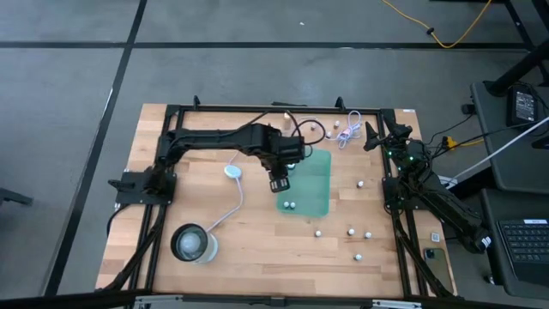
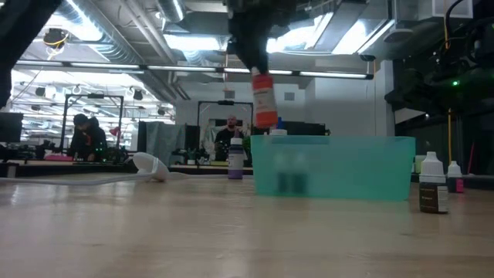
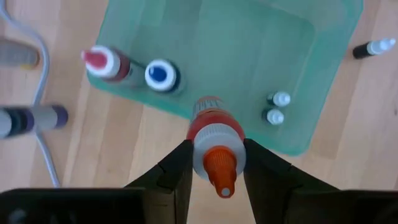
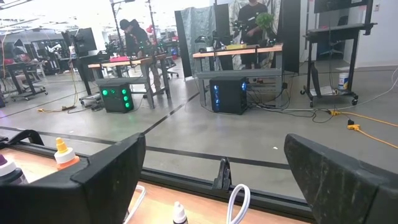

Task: Pick & Place food coloring
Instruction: Put the big orange food coloring bottle into the green bin

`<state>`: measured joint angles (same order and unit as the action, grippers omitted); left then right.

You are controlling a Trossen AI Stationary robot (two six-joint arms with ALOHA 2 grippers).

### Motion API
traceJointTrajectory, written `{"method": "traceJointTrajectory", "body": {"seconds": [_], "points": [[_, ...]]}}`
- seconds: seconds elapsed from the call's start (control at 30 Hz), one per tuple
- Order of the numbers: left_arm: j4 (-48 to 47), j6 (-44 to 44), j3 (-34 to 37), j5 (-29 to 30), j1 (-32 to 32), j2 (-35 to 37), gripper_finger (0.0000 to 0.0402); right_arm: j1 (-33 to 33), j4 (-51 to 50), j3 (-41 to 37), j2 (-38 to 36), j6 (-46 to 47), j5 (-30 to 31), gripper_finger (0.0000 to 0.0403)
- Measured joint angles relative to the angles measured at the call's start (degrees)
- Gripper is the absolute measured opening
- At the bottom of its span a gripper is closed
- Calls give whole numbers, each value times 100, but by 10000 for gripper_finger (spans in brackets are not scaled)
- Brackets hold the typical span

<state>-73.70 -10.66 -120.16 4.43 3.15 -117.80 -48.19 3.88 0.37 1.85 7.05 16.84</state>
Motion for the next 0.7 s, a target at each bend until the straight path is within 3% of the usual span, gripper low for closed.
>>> {"method": "traceJointTrajectory", "body": {"seconds": [0.2, 0.7], "points": [[73, 239, -341, 6, 45, -382, 114, -1, 0, 1, 0, 2, 0, 384], [245, 698, -357, 15, 195, -1084, 118, 1, -1, 1, 0, 0, 0, 384]]}}
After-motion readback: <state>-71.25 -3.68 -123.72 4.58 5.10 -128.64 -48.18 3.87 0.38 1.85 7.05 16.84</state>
